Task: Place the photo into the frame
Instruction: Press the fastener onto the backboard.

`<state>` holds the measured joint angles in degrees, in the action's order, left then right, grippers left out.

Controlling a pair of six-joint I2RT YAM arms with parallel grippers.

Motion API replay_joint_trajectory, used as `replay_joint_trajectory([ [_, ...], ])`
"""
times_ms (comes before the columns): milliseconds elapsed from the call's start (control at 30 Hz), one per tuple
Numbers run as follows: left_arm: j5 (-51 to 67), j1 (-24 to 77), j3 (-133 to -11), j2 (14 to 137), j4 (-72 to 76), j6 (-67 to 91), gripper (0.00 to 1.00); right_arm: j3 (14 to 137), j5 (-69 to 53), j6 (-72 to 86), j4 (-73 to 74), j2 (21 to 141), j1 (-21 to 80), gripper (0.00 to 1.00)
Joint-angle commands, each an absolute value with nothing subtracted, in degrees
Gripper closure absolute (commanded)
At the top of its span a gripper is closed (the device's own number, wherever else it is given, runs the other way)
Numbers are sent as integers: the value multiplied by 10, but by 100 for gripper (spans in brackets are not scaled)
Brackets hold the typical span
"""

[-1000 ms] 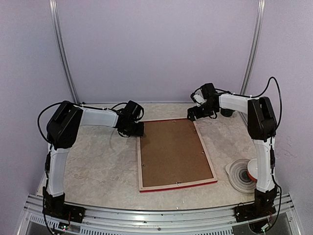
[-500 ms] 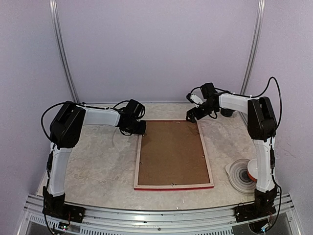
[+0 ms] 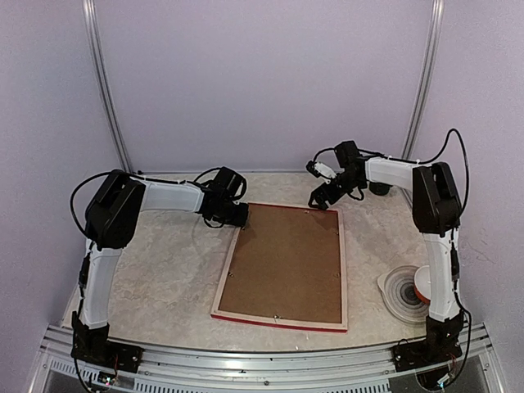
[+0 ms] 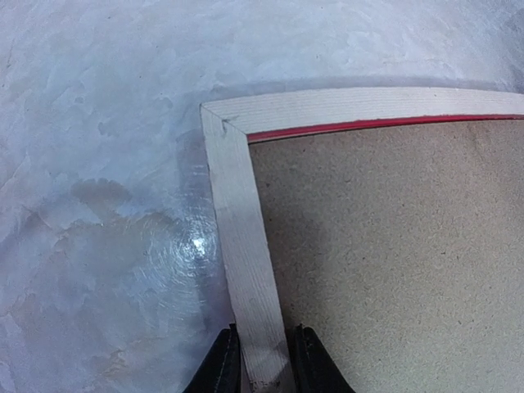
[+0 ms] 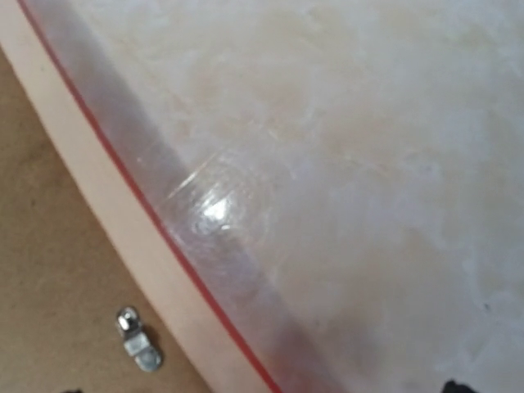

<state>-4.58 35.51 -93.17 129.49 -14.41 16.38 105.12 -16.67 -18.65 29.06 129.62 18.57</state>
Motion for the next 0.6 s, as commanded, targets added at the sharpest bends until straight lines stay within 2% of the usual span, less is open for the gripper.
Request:
replay_joint_trajectory([
  [0,-32,361,-932,1308,-167,148,77,1077,-167,-200,307,1332,185,5],
  [567,-31,361,-933,1302,-171,160,74,1095,-168,-211,322,1373,187,6],
])
